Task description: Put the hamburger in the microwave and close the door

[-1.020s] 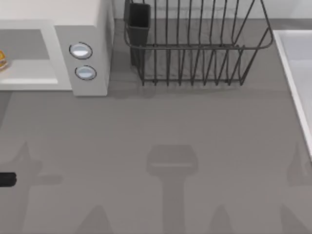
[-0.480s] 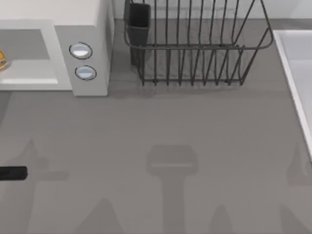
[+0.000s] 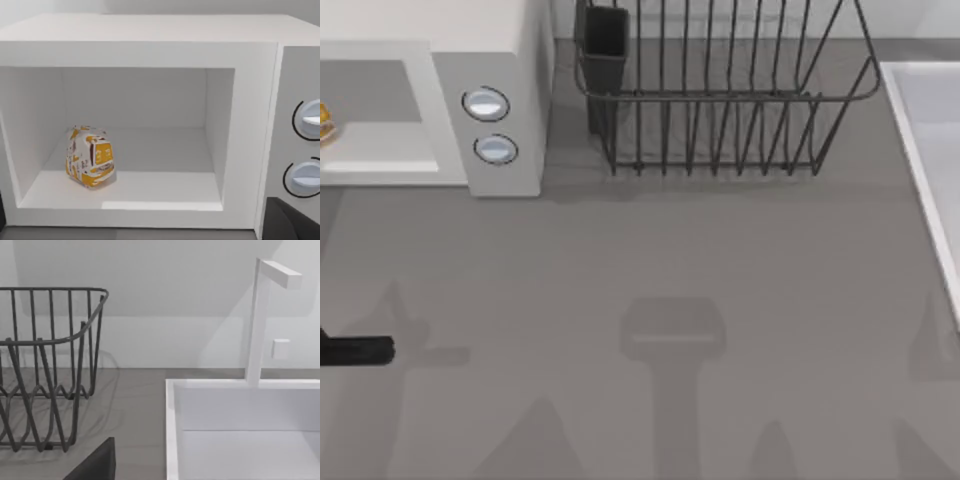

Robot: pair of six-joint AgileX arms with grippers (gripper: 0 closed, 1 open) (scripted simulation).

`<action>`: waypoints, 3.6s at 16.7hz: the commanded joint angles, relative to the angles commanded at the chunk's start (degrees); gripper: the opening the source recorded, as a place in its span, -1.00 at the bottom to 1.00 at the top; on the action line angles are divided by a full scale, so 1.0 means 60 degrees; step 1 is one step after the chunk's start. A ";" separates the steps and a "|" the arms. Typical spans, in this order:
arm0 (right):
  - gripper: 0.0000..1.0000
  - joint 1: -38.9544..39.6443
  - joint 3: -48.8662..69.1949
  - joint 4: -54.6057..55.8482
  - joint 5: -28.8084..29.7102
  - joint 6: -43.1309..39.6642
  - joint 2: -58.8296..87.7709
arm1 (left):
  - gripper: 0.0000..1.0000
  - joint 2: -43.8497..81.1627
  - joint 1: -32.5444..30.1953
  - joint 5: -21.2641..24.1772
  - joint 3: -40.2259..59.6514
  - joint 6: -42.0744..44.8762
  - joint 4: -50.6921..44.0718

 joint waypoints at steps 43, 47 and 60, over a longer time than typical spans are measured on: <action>1.00 0.0000 0.0000 0.0000 0.0000 0.0000 0.0000 | -1.00 0.6960 0.4549 0.3141 0.6490 0.3096 -0.3876; 1.00 0.0000 0.0000 0.0000 0.0000 0.0000 0.0000 | -1.00 0.9533 0.7361 0.5239 0.9097 0.4987 -0.6441; 1.00 0.0000 0.0000 0.0000 0.0000 0.0000 0.0000 | -1.00 1.3725 1.2199 0.8572 1.3813 0.8797 -1.0911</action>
